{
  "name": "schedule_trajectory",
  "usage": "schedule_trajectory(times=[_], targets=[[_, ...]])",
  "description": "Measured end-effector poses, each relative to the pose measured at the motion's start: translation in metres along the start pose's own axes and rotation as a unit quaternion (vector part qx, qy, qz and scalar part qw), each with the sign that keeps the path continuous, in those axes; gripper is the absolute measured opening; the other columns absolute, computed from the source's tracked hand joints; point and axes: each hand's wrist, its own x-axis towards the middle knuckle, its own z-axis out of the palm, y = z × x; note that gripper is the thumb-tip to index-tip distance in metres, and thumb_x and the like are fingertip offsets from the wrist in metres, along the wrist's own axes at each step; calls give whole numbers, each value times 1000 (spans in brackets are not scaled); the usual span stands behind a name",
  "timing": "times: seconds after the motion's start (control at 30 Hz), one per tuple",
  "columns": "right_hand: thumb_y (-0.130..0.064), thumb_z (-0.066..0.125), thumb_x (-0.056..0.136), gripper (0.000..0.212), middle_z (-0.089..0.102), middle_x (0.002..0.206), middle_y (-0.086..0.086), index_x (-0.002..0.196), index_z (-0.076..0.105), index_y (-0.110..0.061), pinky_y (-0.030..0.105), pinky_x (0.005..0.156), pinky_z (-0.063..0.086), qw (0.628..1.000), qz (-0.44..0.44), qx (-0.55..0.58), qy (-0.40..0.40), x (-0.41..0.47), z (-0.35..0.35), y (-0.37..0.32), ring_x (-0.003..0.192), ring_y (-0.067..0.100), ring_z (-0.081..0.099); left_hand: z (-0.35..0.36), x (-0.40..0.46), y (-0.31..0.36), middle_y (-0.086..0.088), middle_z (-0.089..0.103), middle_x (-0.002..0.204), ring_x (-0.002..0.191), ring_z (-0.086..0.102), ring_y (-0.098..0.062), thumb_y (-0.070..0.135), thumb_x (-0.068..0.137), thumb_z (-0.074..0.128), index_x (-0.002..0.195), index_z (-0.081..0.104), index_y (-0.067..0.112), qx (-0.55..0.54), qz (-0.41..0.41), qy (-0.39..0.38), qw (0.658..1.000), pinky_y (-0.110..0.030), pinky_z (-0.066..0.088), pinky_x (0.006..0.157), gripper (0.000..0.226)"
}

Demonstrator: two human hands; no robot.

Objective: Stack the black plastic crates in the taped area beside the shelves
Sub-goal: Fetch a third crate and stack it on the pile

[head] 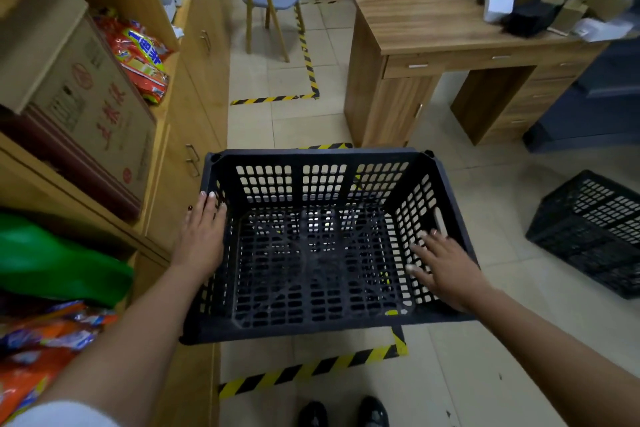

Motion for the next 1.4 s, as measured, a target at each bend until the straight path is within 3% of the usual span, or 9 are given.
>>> schedule_trajectory(times=[0.2, 0.33, 0.47, 0.57, 0.77, 0.93, 1.07, 1.2, 1.4], targets=[[-82, 32, 76, 84, 52, 135, -6, 141, 40, -30, 31, 98, 38, 996, -62, 52, -35, -63, 23, -24, 122, 16, 47, -8, -10, 9, -16, -8, 160, 146, -18, -31, 36, 97, 43, 152, 4, 10, -12, -2, -28, 1000, -46, 0, 118, 72], [-36, 65, 80, 46, 69, 110, -1, 125, 57, -27, 36, 75, 54, 998, -59, -4, 11, -52, 38, -17, 98, 23, 65, -2, -34, 15, -14, -2, 161, 146, -15, -31, 46, 97, 38, 152, 9, 14, -39, -3, -18, 999, -47, 3, 119, 71], [-29, 86, 56, 36, 63, 56, -5, 87, 67, -27, 25, 36, 34, 995, -70, -54, 42, -52, 47, -15, 45, 15, 60, 8, -69, 15, -11, -1, 161, 146, -18, -27, 56, 95, 32, 152, 17, 18, -87, -4, -19, 996, -47, 4, 120, 70], [-29, 91, 38, 44, 51, 40, -1, 66, 58, -26, 20, 35, 14, 994, -67, -54, 72, -50, 47, -11, 30, 13, 48, 8, -98, 21, -7, 6, 161, 146, -19, -25, 75, 85, 17, 147, 31, 27, -114, -2, -29, 993, -47, -5, 117, 80], [-32, 90, 51, 31, 55, 43, -1, 59, 61, -22, 23, 36, 28, 991, -80, -62, 84, -51, 41, -18, 36, 18, 54, 15, -139, 29, 7, 41, 149, 147, 9, -14, 89, 70, -2, 134, 53, 33, -96, 73, -65, 991, -46, -22, 112, 101], [-28, 89, 54, 30, 52, 40, -4, 57, 60, -22, 19, 35, 22, 984, -83, -59, 149, -44, 30, -23, 32, 19, 51, 10, -133, 29, 9, 61, 131, 123, 52, -12, 61, 84, 56, 137, 47, 30, -97, 114, -48, 988, -37, 18, 117, 62], [-37, 78, 71, 22, 61, 54, -1, 71, 63, -21, 25, 41, 37, 977, -102, -93, 164, -33, 3, -35, 48, 22, 61, 6, -122, 26, 2, 70, 109, 94, 67, -19, 35, 90, 61, 124, 57, 24, -80, 136, 39, 987, -36, 54, 75, 36], [-41, 58, 89, 23, 70, 82, 6, 97, 63, -20, 30, 59, 39, 984, -99, -81, 124, -30, -10, -46, 78, 30, 67, 7, -111, 10, 2, 70, 85, 70, 68, -20, 36, 88, 62, 105, 59, 19, -15, 155, 72, 985, -29, 44, 51, 24], [-44, 52, 91, 31, 70, 90, 7, 107, 60, -19, 31, 60, 41, 983, -92, -92, 127, -19, -16, -60, 84, 30, 66, 10, -104, -9, 3, 64, 60, 44, 60, -20, 32, 71, 81, 87, 65, 19, 24, 152, 99, 983, -23, 34, 37, 26]])
